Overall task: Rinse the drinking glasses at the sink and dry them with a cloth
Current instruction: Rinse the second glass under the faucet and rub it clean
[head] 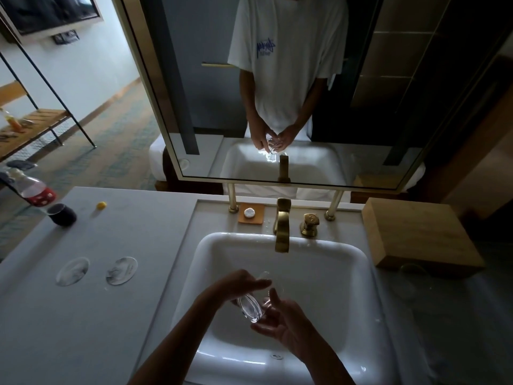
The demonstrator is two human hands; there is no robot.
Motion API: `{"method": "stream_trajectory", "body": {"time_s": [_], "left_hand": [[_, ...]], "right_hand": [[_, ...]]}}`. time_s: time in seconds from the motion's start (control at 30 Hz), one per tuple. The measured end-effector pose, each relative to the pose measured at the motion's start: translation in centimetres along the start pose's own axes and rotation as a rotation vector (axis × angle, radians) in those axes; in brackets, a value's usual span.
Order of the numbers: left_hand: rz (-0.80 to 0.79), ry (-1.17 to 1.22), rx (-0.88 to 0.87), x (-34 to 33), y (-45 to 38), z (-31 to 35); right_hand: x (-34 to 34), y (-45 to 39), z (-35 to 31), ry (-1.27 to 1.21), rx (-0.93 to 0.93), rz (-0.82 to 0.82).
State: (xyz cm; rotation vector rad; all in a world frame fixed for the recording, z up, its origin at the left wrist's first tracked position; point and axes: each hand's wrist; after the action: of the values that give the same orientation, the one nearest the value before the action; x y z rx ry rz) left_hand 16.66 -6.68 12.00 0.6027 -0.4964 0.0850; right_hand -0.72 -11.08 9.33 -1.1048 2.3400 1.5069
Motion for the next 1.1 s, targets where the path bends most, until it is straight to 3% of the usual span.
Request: {"method": "stream_trajectory", "body": {"time_s": [0.8, 1.1], "left_hand": [[0.077, 0.196, 0.061, -1.4, 1.8, -1.8], [-0.023, 0.491, -0.134, -1.5, 3.8, -3.7]], "right_hand": [[-0.2, 0.0, -0.4, 0.096, -0.159, 0.069], [-0.7, 0.9, 0.2, 0.237, -0.01, 0.061]]}}
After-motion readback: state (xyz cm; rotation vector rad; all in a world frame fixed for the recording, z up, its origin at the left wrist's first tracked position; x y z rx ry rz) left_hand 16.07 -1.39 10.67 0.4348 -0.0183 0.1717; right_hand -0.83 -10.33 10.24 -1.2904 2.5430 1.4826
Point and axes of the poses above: each hand's wrist, its own y-axis away from the middle knuckle, its own x-axis out of the back of the hand, z = x × y, and after that the axes turned 10 degrees about -x, right-handed
